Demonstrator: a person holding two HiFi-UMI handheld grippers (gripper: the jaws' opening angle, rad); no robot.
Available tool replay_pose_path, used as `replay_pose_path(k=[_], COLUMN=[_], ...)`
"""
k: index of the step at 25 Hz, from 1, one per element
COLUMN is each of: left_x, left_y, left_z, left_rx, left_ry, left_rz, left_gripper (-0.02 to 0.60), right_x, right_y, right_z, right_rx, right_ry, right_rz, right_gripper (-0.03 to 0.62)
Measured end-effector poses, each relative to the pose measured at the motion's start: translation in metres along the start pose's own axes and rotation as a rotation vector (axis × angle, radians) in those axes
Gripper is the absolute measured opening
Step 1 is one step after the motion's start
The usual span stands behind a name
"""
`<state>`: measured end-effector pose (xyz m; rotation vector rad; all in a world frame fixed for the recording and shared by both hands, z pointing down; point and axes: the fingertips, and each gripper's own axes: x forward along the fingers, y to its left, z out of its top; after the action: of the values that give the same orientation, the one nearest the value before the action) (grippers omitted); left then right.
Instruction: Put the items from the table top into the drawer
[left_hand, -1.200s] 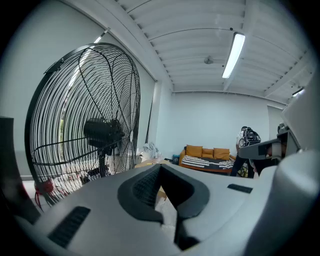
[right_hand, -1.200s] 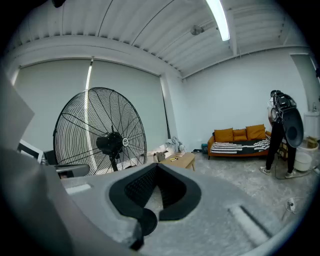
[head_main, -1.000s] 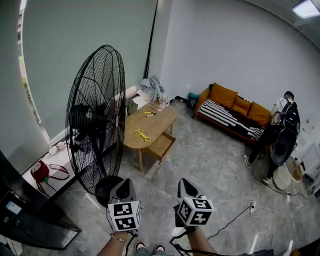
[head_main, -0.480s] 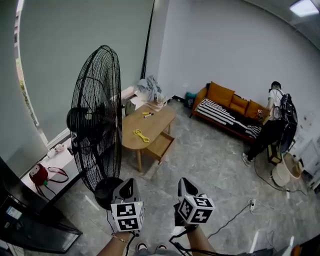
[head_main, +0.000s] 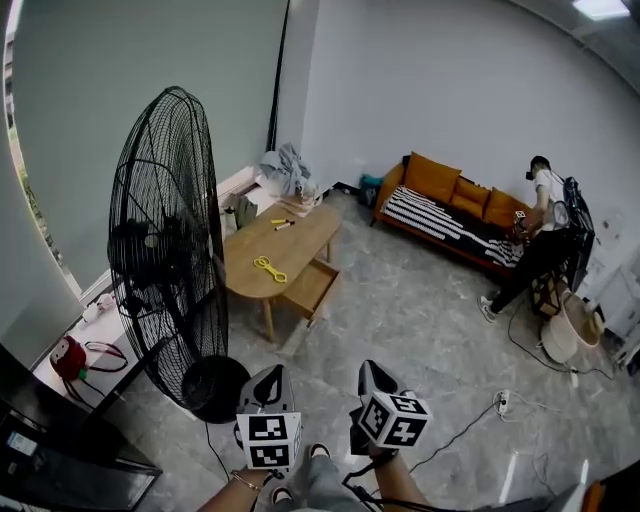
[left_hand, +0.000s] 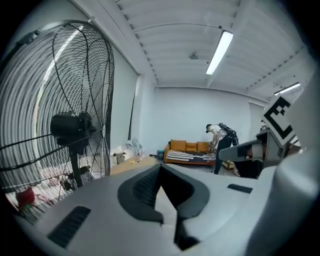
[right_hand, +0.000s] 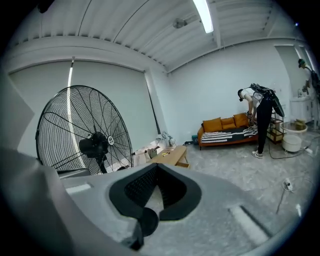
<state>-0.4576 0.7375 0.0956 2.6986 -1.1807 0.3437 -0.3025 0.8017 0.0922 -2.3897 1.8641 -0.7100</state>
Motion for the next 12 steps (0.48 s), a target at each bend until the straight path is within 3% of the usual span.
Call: replay_pose_path(k=[5, 12], left_x=[0.047, 0.125], left_y=[-0.003, 0.012], left_z=[0.008, 0.035], left_rx=[0.017, -0.018], left_ry=[0.017, 0.007], left_rz=[0.02, 0.108], left_gripper=[-0.008, -0.008], right_x=[0.046, 0.119], right_y=[-0.017, -0.053], right_z=[0.017, 0.061], right_rx=[0.001, -0.009], right_ry=[0.016, 0.011], right_rz=[0.033, 0.085], right_gripper=[0.005, 0.005])
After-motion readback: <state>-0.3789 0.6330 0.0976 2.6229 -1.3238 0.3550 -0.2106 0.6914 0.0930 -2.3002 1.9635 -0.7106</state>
